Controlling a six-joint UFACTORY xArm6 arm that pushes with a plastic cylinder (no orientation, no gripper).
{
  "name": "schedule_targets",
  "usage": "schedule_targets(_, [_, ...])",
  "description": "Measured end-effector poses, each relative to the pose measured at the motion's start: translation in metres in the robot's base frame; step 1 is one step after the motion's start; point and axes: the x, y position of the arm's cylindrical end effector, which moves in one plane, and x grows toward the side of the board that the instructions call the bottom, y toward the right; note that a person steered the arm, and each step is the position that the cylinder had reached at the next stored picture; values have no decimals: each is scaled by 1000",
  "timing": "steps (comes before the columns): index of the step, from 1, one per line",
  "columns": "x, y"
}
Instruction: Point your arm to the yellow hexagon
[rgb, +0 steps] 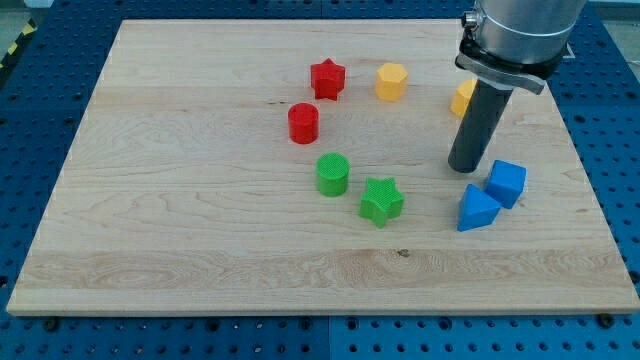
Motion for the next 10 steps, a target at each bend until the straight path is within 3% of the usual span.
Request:
schedule_targets(2, [-9, 3])
schedule_targets(3, [-39, 8])
schedule_targets(6, [-48, 65])
schedule_targets(7, [-92, 92])
schedule_targets(8, [-152, 78])
schedule_targets(10, [-185, -53])
